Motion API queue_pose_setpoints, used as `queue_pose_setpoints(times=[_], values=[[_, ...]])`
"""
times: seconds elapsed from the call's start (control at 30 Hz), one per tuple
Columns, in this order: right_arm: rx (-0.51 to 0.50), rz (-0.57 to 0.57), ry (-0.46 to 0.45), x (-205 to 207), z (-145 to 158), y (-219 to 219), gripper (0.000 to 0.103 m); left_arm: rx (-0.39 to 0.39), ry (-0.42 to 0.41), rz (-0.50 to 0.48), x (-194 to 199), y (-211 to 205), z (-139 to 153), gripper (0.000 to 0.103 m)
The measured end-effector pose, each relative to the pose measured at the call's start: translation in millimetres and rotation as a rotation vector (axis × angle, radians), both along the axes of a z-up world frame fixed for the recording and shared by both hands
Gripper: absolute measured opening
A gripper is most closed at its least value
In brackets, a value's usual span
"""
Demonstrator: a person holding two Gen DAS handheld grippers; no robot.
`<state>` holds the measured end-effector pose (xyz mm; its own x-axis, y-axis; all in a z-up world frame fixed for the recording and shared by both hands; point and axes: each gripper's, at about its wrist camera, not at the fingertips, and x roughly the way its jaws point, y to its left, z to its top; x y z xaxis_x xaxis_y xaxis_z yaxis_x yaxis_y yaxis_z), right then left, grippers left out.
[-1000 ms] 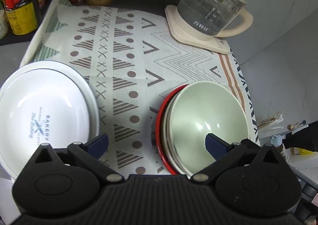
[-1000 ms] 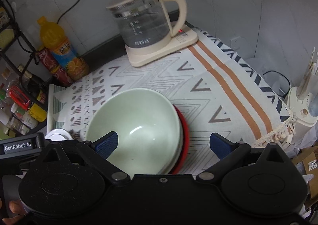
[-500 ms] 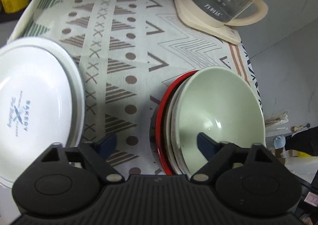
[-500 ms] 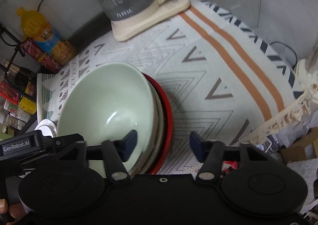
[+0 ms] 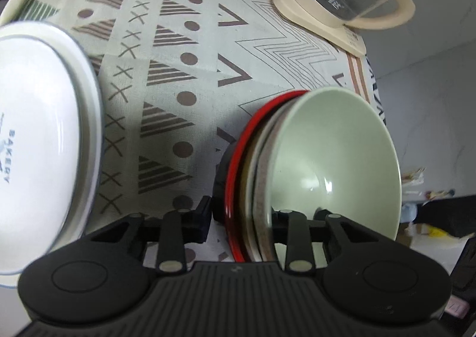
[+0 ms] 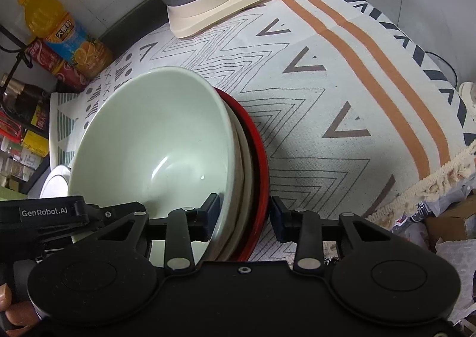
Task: Organize plates and bowls
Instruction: 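Close both grippers on the rim of the bowl stack, then lift the bowl stack and carry it over the plate stack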
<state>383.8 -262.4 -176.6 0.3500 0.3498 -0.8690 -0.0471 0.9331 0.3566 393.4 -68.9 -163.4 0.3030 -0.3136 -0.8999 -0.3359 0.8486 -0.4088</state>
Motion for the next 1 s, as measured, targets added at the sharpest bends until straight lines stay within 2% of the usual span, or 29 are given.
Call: queue_pose_setpoints(times=[0.1,0.47,0.73,1.0], values=[[0.003,0.004,0.010,1,1,-1,0.035,0.001,-0.008,-0.027,0,-1,2,0.031],[0.017,0.024,-0.050,-3,23,12,0.035,0.006,-0.069,-0.007,-3,18,27,0.031],[0.040,0.065,-0.088,0,43,37,0.035,0.019,-0.111,0.043,-11,47,50,0.031],[0.063,0.122,-0.142,1,69,71,0.035,0.030,-0.155,0.126,-35,81,74,0.031]])
